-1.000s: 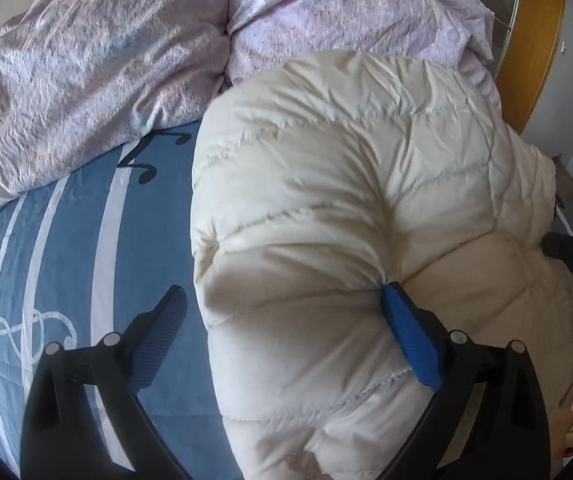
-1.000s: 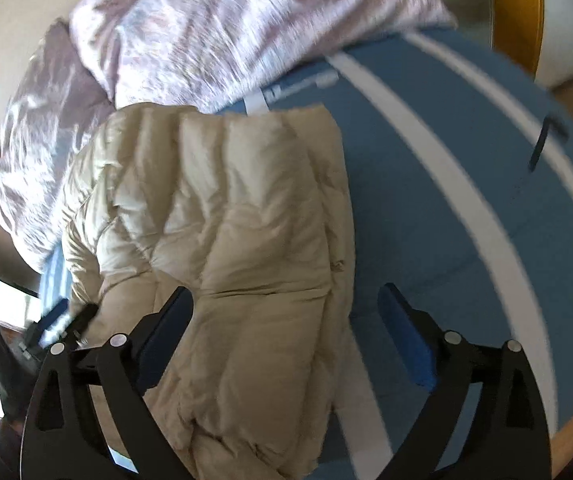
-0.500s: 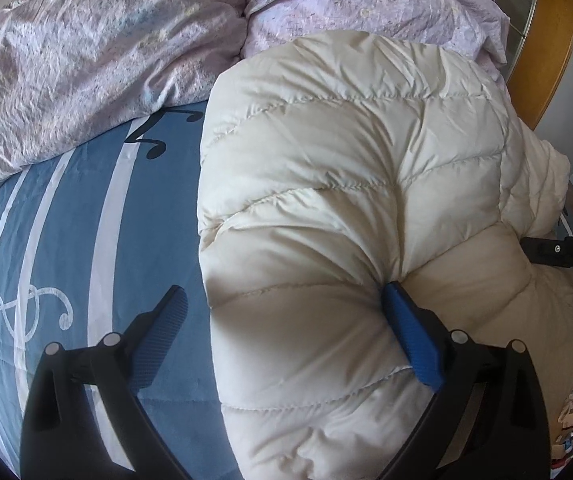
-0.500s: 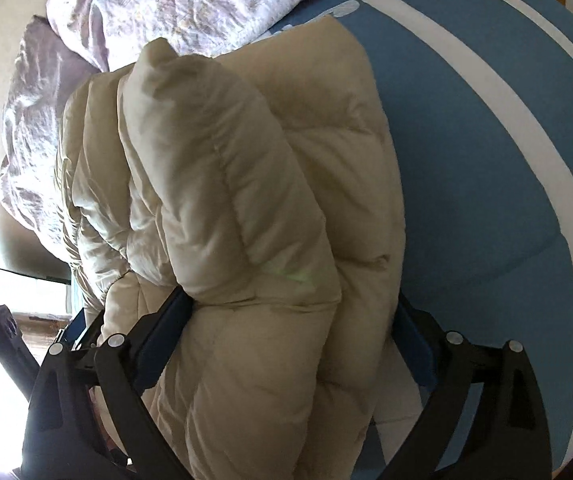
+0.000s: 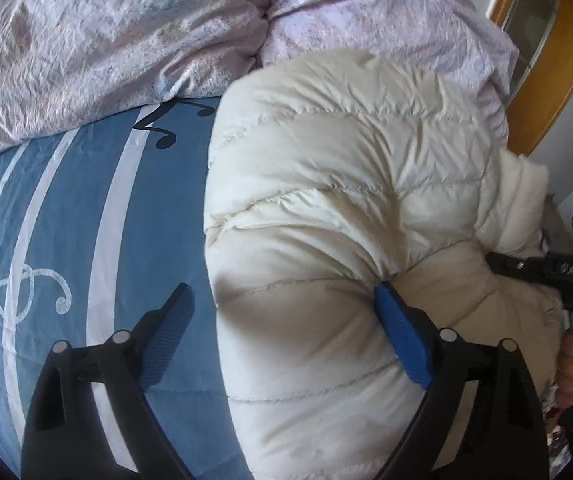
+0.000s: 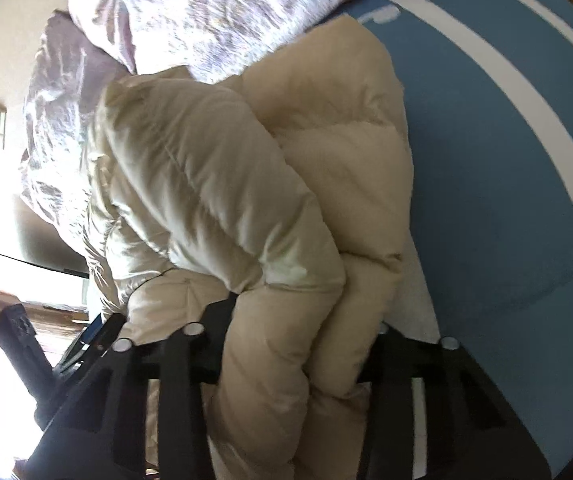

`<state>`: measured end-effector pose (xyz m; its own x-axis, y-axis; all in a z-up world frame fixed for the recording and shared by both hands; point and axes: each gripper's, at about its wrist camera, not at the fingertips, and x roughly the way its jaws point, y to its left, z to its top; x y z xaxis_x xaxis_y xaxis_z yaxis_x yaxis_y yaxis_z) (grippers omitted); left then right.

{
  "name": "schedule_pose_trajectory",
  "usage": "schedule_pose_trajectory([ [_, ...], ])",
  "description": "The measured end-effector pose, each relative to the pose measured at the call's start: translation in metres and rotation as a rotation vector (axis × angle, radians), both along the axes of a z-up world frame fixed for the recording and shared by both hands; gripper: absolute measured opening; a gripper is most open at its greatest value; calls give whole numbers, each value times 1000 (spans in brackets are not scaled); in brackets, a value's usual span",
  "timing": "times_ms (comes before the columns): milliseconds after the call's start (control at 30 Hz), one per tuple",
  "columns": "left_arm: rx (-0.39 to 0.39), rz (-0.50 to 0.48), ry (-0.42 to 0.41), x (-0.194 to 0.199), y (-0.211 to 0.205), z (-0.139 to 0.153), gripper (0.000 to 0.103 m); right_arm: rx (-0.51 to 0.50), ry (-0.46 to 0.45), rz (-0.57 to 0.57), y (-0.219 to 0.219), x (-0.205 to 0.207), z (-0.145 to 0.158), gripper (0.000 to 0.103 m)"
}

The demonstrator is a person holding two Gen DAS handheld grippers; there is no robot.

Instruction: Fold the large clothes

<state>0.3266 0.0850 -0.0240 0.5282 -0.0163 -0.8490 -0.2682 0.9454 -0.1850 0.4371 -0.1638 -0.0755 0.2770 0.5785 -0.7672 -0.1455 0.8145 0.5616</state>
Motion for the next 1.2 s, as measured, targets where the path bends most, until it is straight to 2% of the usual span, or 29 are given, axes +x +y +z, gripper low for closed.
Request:
schedule_pose_trajectory([
  [300, -165, 109, 7, -5, 51, -2, 90, -40, -11, 3, 12, 0, 7, 34],
  [433, -271, 102, 32, -3, 66, -12, 90, -39, -15, 3, 14, 1, 7, 34],
  [667, -435, 63, 62, 5, 67, -35, 90, -13, -5, -2, -8, -1, 2, 34],
  [867, -596, 88, 86, 16, 61, -60, 92, -6, 5, -14, -14, -1, 1, 34],
  [1000, -599, 66, 78, 23, 49, -56, 92, 2, 13, -20, -17, -2, 1, 34],
  [1100, -600, 61, 73, 25, 41, -53, 80, 6, 14, -26, -18, -3, 2, 34],
  [1167, -614, 64, 55, 23, 43, -51, 67, 12, 13, -29, -19, -4, 2, 34],
  [1200, -624, 60, 45, 21, 45, -50, 63, 10, 10, -28, -19, -5, 3, 34],
])
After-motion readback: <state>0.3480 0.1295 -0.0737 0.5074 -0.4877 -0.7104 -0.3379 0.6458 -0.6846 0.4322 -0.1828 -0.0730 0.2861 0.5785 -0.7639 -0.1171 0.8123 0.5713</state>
